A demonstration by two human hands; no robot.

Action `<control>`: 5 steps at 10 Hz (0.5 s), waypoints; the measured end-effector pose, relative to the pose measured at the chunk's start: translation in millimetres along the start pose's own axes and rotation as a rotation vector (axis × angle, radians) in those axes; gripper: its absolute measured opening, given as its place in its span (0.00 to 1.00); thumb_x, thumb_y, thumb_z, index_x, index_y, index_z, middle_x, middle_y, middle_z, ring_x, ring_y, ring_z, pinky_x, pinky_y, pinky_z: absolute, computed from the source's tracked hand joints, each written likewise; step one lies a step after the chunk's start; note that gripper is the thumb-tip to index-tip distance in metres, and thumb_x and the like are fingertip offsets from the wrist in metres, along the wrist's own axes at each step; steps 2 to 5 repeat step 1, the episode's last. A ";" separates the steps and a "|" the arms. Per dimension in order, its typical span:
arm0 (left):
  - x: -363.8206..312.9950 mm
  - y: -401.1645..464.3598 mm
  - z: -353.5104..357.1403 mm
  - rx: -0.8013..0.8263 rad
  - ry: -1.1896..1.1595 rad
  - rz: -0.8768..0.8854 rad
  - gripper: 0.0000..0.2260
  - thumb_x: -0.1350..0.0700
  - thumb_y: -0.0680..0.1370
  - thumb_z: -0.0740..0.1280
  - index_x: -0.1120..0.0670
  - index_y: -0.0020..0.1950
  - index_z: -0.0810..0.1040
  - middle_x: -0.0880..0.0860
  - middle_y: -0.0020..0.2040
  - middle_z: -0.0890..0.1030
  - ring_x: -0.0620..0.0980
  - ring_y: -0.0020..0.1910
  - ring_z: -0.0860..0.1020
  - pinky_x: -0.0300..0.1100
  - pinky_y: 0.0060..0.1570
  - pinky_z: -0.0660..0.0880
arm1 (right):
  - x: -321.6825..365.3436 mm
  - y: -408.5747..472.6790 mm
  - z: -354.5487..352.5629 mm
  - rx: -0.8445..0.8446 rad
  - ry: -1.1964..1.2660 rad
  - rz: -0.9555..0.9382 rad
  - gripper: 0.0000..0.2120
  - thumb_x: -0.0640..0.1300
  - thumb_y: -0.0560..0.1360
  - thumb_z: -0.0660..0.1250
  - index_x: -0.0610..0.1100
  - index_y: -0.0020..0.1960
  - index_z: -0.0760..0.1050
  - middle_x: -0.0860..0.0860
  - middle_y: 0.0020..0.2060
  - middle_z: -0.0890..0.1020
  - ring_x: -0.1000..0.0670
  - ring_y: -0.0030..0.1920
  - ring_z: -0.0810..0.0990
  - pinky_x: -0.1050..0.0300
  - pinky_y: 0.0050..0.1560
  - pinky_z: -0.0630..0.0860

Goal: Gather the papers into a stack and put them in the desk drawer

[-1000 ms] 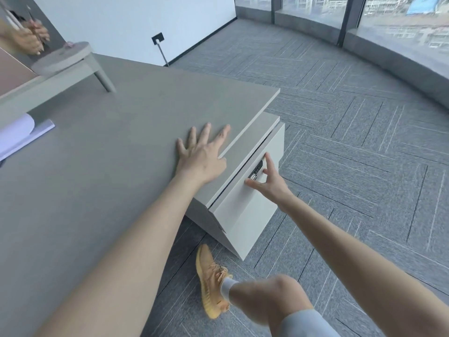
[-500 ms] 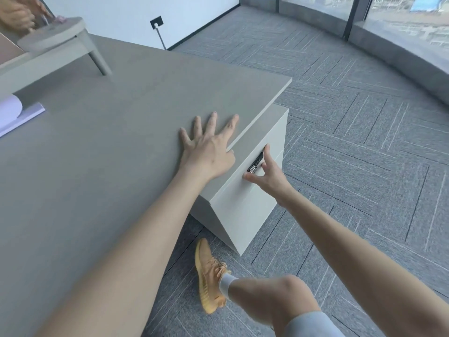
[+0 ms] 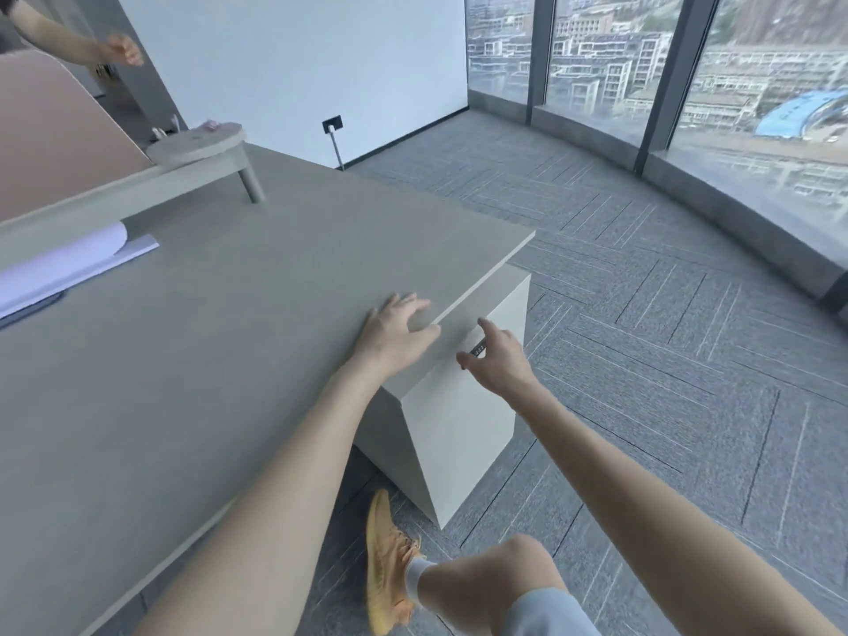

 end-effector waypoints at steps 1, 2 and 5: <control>12.1 -34.4 -12.6 0.027 -0.096 0.005 0.18 0.54 0.80 0.65 0.51 0.69 0.77 0.47 0.75 0.71 0.46 0.77 0.64 0.41 0.74 0.59 | 20.0 -21.8 -23.4 -0.001 0.012 -0.063 0.30 0.50 0.77 0.69 0.45 0.76 0.67 0.39 0.62 0.76 0.43 0.63 0.77 0.56 0.60 0.70; 12.1 -34.4 -12.6 0.027 -0.096 0.005 0.18 0.54 0.80 0.65 0.51 0.69 0.77 0.47 0.75 0.71 0.46 0.77 0.64 0.41 0.74 0.59 | 20.0 -21.8 -23.4 -0.001 0.012 -0.063 0.30 0.50 0.77 0.69 0.45 0.76 0.67 0.39 0.62 0.76 0.43 0.63 0.77 0.56 0.60 0.70; 12.1 -34.4 -12.6 0.027 -0.096 0.005 0.18 0.54 0.80 0.65 0.51 0.69 0.77 0.47 0.75 0.71 0.46 0.77 0.64 0.41 0.74 0.59 | 20.0 -21.8 -23.4 -0.001 0.012 -0.063 0.30 0.50 0.77 0.69 0.45 0.76 0.67 0.39 0.62 0.76 0.43 0.63 0.77 0.56 0.60 0.70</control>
Point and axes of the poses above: each hand's wrist, its own y-axis towards the middle knuckle, its own z-axis out of the palm, x = y × z, the point moved 9 cm from there along y, towards the middle knuckle
